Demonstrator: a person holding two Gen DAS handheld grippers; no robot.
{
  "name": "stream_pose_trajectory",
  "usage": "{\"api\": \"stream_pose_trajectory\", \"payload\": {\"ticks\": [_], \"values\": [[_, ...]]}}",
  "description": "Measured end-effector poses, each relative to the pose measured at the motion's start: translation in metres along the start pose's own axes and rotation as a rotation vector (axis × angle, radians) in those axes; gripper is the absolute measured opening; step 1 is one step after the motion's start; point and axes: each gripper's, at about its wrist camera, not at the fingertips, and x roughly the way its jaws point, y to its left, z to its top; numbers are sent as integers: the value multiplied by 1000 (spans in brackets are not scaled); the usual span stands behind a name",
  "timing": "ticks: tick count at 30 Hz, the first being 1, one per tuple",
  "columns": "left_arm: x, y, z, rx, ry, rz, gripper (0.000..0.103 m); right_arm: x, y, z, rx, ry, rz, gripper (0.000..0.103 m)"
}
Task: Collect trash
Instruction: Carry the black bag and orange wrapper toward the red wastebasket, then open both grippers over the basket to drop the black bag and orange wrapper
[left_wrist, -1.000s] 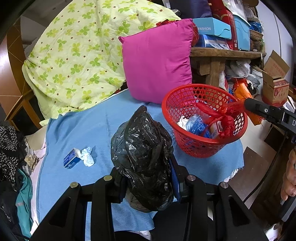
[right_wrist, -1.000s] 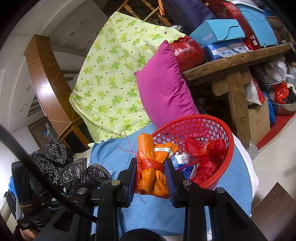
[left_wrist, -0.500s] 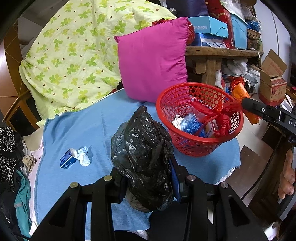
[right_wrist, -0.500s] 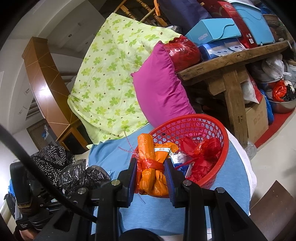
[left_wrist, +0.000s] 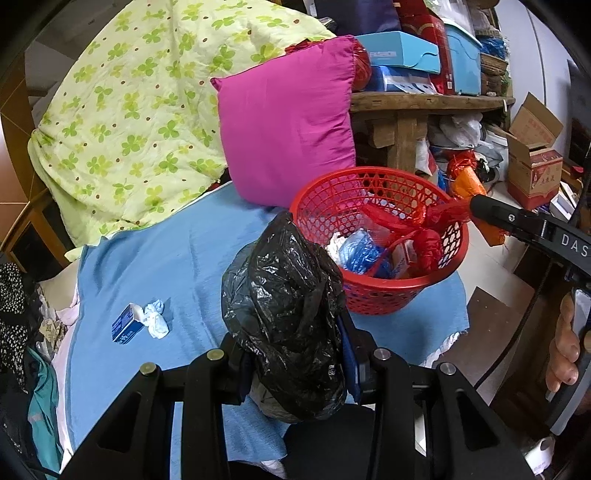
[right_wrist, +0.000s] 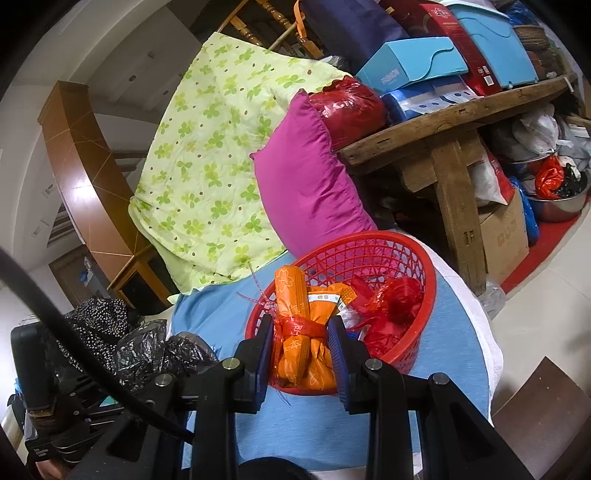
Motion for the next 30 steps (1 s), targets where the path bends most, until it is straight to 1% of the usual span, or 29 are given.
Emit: {"api": "stream_pose_trajectory", "payload": {"ticks": [12,21,30], "values": [[-2,-20,8,32,-1,-45,41,-11,-17,6,26,-29,-23,31],[-1,-33,19,51,0,-85,41,-20,-30,9,50,-52,-39,31],[-1,-46,34,58,-8,-146,41,-28,-41,12,67,-69,-55,31]]}}
